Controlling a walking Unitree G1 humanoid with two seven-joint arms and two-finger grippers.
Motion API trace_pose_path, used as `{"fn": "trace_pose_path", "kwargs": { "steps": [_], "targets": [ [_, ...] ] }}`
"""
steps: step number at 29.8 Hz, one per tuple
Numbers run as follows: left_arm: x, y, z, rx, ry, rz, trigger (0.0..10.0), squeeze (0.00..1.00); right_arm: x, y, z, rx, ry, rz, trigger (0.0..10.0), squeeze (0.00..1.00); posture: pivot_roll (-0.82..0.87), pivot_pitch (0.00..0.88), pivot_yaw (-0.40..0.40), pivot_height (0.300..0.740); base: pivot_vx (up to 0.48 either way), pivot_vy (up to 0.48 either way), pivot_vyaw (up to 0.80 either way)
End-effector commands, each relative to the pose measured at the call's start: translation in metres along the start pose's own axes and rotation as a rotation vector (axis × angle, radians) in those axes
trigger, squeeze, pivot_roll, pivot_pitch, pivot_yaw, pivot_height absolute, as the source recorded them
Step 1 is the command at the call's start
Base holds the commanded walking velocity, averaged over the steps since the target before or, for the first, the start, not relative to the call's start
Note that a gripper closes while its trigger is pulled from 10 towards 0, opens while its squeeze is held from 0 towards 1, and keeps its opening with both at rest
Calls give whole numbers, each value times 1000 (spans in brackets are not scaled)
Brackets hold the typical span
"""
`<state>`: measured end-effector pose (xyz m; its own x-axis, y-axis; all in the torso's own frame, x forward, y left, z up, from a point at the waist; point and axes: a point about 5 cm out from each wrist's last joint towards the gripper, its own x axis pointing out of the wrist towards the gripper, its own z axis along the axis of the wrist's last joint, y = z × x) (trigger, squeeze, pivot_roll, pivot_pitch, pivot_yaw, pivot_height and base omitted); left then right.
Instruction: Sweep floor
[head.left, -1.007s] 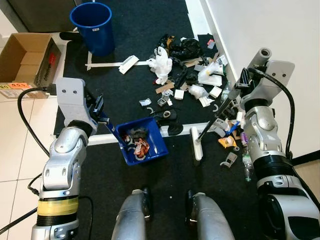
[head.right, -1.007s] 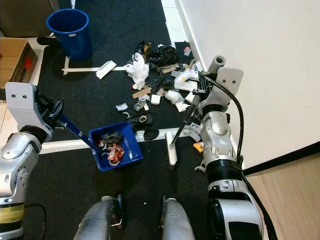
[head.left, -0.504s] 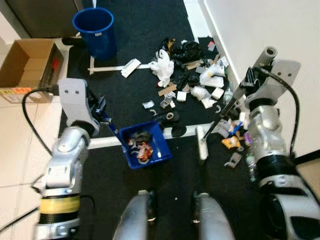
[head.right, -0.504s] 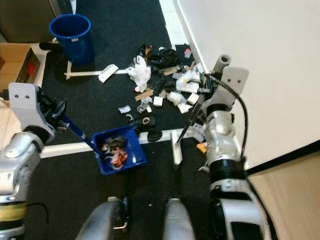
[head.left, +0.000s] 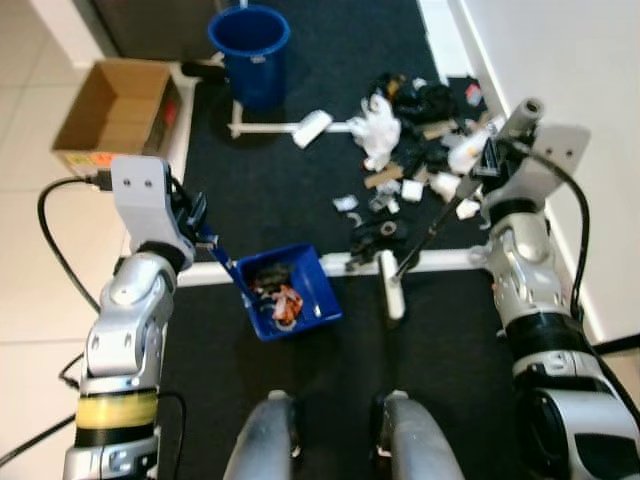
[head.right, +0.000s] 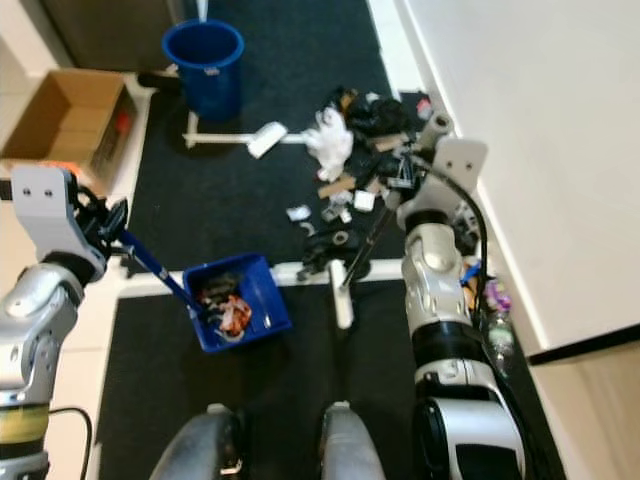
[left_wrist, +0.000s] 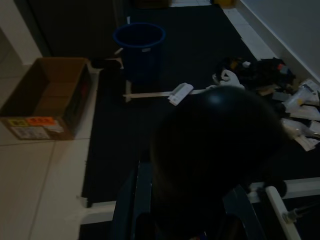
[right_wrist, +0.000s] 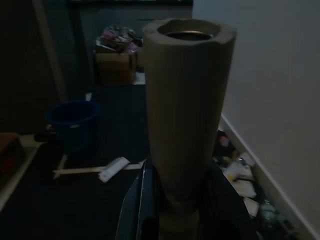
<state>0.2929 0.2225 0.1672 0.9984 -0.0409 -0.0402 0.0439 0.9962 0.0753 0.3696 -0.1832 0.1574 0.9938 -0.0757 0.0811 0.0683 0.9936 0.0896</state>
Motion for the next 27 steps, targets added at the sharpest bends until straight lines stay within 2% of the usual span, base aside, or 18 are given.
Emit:
{"fn": "trace_pose_path", "kwargs": {
  "steps": [1, 7, 15, 27],
  "targets": [
    [-1, 1, 9, 13, -45, 0, 10000, 0, -2, -9, 2, 7, -24, -29, 10000, 0, 19, 167, -21, 740, 0, 319, 0],
    [-1, 1, 9, 21, -45, -1, 10000, 0, -3, -9, 1, 9, -25, -29, 10000, 0, 19, 171, -19, 740, 0, 309, 0],
    [0, -1, 10, 49, -52, -10, 10000, 0, -3, -9, 1, 8, -25, -31, 10000, 0, 17, 173, -16, 740, 0, 0, 0],
    [1, -3, 9, 70, -37, -25, 10000, 0, -4, -9, 1, 10, -29, -35, 10000, 0, 16, 175, -13, 740, 121, -390, 0]
  ]
}}
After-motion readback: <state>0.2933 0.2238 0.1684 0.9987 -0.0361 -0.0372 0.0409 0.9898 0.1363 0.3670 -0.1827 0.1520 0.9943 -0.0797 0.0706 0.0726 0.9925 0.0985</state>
